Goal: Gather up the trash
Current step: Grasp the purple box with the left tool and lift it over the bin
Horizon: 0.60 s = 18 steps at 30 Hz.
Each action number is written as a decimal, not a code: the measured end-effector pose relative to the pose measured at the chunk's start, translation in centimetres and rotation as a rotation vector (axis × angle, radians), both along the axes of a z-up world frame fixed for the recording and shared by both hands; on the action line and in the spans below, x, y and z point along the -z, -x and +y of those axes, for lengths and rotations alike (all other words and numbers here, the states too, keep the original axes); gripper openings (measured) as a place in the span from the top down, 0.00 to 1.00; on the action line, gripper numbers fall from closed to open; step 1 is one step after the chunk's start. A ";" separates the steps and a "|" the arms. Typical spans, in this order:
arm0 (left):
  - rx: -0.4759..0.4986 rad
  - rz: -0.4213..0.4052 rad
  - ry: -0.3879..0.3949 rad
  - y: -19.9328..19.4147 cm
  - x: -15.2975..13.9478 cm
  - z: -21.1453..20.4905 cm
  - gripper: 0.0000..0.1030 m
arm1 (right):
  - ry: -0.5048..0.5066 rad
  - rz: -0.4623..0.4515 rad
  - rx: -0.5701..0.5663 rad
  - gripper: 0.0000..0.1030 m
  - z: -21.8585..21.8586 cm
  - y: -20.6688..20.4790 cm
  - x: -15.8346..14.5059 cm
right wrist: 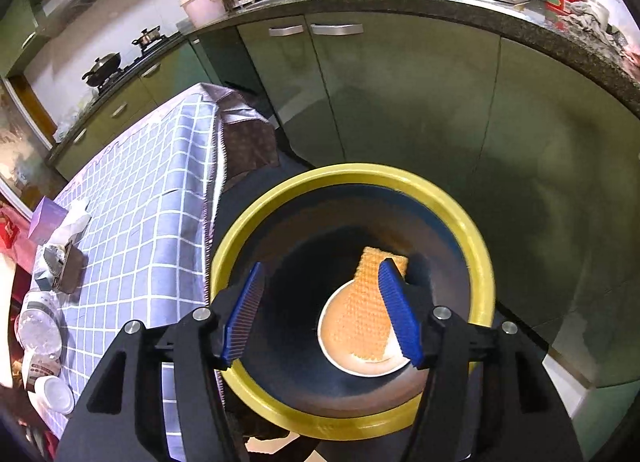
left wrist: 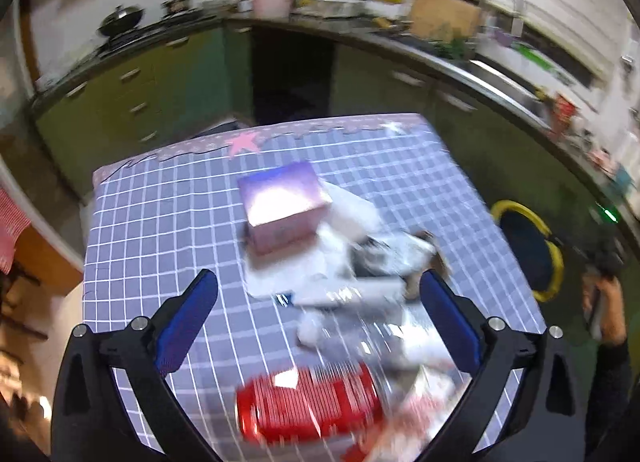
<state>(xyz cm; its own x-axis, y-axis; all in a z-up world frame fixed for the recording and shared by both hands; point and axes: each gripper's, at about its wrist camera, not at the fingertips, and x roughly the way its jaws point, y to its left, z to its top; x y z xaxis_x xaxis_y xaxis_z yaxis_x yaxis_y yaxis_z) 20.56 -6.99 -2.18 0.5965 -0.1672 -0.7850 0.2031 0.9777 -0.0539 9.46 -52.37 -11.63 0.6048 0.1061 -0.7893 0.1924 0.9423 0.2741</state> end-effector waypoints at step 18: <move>-0.323 0.230 0.012 -11.9 5.9 -0.3 0.07 | -0.054 0.017 -0.081 0.41 1.9 -0.6 1.7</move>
<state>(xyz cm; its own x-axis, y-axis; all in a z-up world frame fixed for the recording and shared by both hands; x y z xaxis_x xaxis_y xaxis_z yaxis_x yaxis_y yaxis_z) 32.46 -7.28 -8.08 0.4288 -0.0092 -0.9034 -0.1340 0.9882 -0.0737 10.07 -50.43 -13.31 0.5787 0.1973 -0.7913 0.1210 0.9388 0.3225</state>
